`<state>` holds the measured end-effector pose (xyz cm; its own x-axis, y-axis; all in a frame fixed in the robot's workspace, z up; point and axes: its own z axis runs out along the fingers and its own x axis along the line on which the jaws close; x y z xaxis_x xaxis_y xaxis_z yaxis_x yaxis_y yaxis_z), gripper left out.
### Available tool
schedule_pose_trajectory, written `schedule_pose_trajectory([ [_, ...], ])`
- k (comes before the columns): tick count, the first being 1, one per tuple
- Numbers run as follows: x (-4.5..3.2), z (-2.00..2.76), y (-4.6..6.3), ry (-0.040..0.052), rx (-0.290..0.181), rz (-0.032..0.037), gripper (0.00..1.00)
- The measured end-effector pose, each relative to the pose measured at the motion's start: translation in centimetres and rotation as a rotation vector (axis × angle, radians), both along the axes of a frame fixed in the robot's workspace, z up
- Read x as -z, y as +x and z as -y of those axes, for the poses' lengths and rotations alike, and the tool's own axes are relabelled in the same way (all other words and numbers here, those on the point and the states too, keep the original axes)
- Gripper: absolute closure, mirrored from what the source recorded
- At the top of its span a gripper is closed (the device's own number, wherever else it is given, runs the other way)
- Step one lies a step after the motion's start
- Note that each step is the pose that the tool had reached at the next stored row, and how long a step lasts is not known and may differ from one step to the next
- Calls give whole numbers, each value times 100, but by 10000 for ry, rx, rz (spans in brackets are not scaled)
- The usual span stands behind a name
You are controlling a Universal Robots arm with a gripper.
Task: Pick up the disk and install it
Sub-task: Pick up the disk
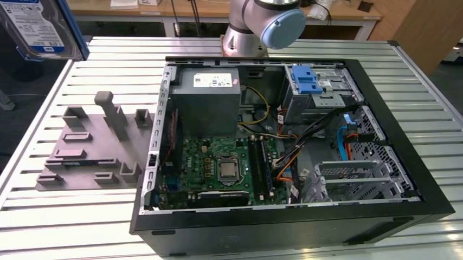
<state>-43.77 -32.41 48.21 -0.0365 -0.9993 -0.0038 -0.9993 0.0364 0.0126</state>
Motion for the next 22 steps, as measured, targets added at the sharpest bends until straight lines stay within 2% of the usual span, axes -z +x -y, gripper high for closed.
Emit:
schedule_pose_trajectory([
  [16, -164, 0, 0, 0, 0, -1, 64],
  [17, -232, 0, 0, -1, 0, -1, 64],
  [22, -306, 0, 0, 0, 1, 0, 64],
])
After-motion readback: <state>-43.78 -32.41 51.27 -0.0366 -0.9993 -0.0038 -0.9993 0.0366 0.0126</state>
